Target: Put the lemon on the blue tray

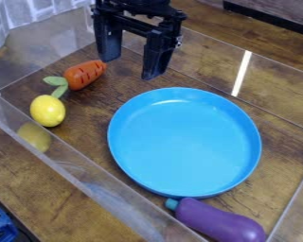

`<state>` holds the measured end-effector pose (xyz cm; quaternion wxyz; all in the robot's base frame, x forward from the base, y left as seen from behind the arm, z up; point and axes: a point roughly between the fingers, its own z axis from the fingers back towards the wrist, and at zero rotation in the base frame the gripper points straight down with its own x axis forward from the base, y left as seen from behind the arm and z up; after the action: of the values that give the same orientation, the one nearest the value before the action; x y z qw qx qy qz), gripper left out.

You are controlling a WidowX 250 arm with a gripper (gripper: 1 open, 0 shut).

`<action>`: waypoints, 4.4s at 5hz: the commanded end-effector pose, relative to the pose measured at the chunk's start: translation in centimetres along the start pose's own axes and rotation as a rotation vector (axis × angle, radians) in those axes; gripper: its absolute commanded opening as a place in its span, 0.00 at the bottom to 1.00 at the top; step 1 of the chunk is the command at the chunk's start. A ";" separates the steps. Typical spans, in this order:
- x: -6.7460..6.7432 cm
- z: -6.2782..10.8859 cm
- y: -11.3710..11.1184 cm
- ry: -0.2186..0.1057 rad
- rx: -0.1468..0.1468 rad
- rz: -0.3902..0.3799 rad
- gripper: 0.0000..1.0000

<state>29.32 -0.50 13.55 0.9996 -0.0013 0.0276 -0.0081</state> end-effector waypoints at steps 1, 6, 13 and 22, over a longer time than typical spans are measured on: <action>-0.3 -0.2 0.4 0.014 0.002 -0.071 1.00; -0.4 0.5 1.3 0.068 0.010 -0.426 1.00; 1.0 -0.4 5.8 0.105 0.036 -0.817 1.00; 0.2 -2.2 9.2 0.119 0.040 -0.891 1.00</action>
<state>29.12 8.42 9.55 0.8901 -0.0086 0.1076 -0.4429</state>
